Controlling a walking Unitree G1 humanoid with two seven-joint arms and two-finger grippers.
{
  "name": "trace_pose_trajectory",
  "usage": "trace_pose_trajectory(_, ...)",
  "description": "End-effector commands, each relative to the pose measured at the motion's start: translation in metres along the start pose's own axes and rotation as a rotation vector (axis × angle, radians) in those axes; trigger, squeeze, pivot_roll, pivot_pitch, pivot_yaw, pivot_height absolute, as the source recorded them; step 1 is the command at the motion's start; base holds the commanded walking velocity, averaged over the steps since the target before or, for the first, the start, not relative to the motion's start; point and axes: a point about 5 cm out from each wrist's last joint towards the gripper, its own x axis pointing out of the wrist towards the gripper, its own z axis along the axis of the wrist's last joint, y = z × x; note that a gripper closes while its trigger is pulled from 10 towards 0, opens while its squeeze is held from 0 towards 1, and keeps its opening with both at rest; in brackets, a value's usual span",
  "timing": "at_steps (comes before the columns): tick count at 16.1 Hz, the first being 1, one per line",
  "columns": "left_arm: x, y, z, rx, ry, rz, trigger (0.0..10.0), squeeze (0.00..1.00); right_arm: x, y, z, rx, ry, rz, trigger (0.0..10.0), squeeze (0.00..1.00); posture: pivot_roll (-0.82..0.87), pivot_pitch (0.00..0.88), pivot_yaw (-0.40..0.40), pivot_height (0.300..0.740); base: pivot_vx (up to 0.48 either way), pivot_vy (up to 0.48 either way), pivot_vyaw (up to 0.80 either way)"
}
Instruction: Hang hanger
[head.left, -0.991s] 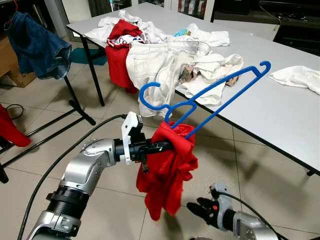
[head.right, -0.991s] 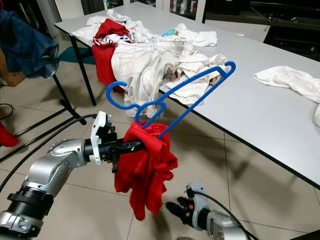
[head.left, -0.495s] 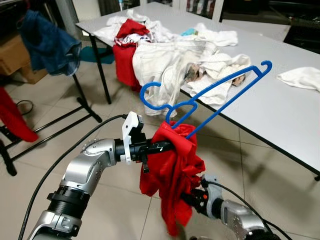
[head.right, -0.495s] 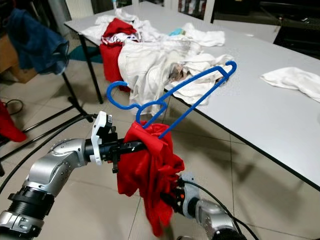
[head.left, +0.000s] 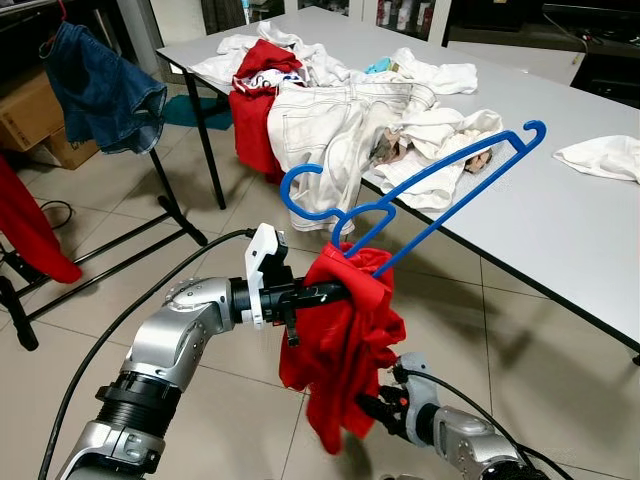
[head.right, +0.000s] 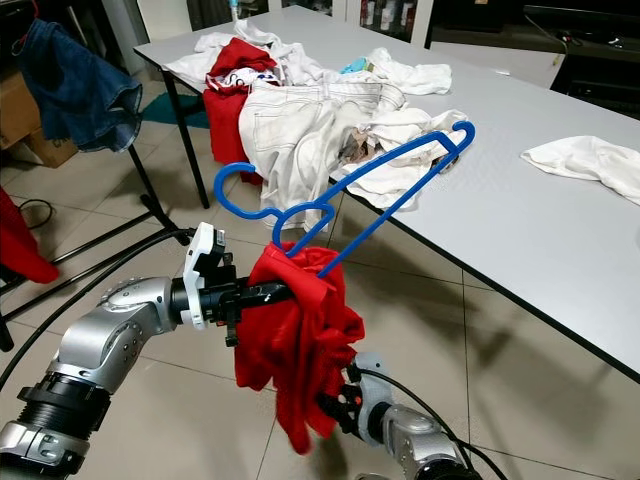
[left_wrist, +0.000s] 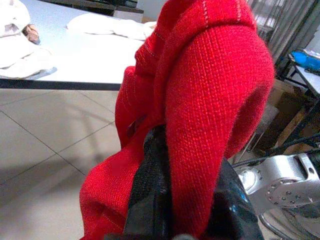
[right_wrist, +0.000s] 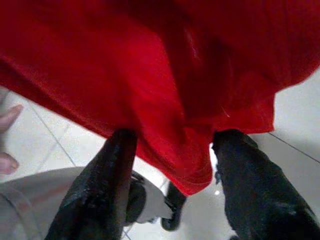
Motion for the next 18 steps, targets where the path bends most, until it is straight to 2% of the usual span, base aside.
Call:
trace_pose_trajectory(1, 0.003, 0.002, 0.01, 0.044, -0.009, -0.014, 10.0, 0.0, 0.002, 0.0, 0.006, -0.009, -0.013, 0.003, 4.8, 0.0, -0.11, 0.0, 0.062, 0.74, 0.0, 0.0, 0.0)
trace_pose_trajectory(2, 0.003, 0.002, 0.01, 0.046, -0.009, -0.014, 10.0, 0.0, 0.003, 0.001, 0.009, -0.021, -0.018, 0.0, 10.0, 0.0, -0.11, 0.0, 0.062, 0.74, 0.0, 0.0, 0.0)
trace_pose_trajectory(3, 0.003, 0.002, 0.01, 0.047, -0.01, -0.014, 10.0, 0.0, 0.005, 0.004, 0.012, -0.019, -0.029, 0.01, 9.2, 0.0, -0.11, 0.0, 0.062, 0.74, 0.0, 0.0, 0.0)
trace_pose_trajectory(4, 0.003, 0.002, 0.01, 0.047, -0.01, -0.014, 10.0, 0.0, 0.006, 0.004, 0.013, -0.018, -0.032, 0.014, 9.2, 0.0, -0.11, 0.0, 0.062, 0.74, 0.0, 0.0, 0.0)
trace_pose_trajectory(5, 0.003, 0.002, 0.01, 0.048, -0.01, -0.013, 10.0, 0.0, 0.007, 0.007, 0.014, -0.012, -0.043, 0.03, 0.0, 0.0, -0.11, 0.0, 0.06, 0.74, 0.0, 0.0, 0.0)
trace_pose_trajectory(7, 0.002, 0.002, 0.009, 0.048, -0.012, -0.008, 10.0, 0.0, 0.009, 0.012, 0.015, -0.018, -0.057, 0.072, 0.0, 0.0, -0.1, 0.0, 0.056, 0.74, 0.0, 0.0, 0.0)
trace_pose_trajectory(10, 0.001, 0.001, 0.009, 0.047, -0.014, -0.004, 10.0, 0.0, 0.009, 0.013, 0.016, -0.025, -0.075, 0.081, 0.0, 0.0, -0.09, 0.0, 0.053, 0.74, 0.0, 0.0, 0.0)
trace_pose_trajectory(15, 0.0, 0.002, 0.008, 0.045, -0.021, 0.011, 10.0, 0.0, -0.005, -0.008, 0.026, 0.049, -0.195, 0.016, 0.0, 0.0, -0.1, 0.0, 0.047, 0.74, 0.0, 0.0, 0.0)
trace_pose_trajectory(18, 0.001, 0.002, 0.008, 0.046, -0.024, 0.012, 10.0, 0.0, -0.01, -0.009, 0.024, 0.074, -0.247, 0.056, 0.0, 0.0, -0.1, 0.0, 0.047, 0.74, 0.0, 0.0, 0.0)
